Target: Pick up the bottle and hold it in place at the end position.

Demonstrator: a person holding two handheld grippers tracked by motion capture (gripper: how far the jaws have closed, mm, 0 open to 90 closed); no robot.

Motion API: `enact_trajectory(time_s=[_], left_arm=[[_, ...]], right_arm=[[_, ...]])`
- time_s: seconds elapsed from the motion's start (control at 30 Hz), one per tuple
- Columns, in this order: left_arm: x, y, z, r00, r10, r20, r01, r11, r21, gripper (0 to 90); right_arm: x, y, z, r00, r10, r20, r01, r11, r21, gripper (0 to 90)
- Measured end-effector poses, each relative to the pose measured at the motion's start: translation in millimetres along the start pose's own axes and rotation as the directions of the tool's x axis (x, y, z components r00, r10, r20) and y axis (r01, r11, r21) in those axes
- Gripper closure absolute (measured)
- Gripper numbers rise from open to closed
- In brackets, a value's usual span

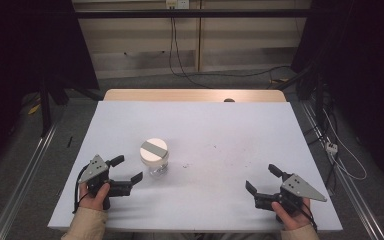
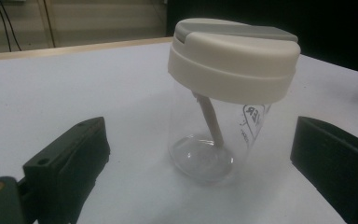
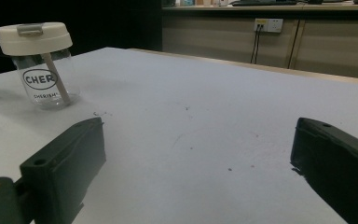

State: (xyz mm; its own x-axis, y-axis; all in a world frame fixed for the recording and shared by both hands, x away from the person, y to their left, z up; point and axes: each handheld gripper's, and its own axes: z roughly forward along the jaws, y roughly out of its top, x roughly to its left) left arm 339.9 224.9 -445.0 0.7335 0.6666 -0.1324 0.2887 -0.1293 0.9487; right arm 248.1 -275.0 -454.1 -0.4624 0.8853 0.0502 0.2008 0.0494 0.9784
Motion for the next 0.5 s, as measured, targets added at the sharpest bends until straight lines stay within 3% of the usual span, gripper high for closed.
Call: enact_trajectory(time_s=[0.5], left_arm=[[-5.5, 2.8, 7.3, 0.9999, 0.009, 0.006, -0.009, 0.9999, 0.007, 4.0]], right_arm=[[1.4, 0.3, 1.9, 1.0, -0.006, 0.004, 0.006, 1.0, 0.001, 3.0]])
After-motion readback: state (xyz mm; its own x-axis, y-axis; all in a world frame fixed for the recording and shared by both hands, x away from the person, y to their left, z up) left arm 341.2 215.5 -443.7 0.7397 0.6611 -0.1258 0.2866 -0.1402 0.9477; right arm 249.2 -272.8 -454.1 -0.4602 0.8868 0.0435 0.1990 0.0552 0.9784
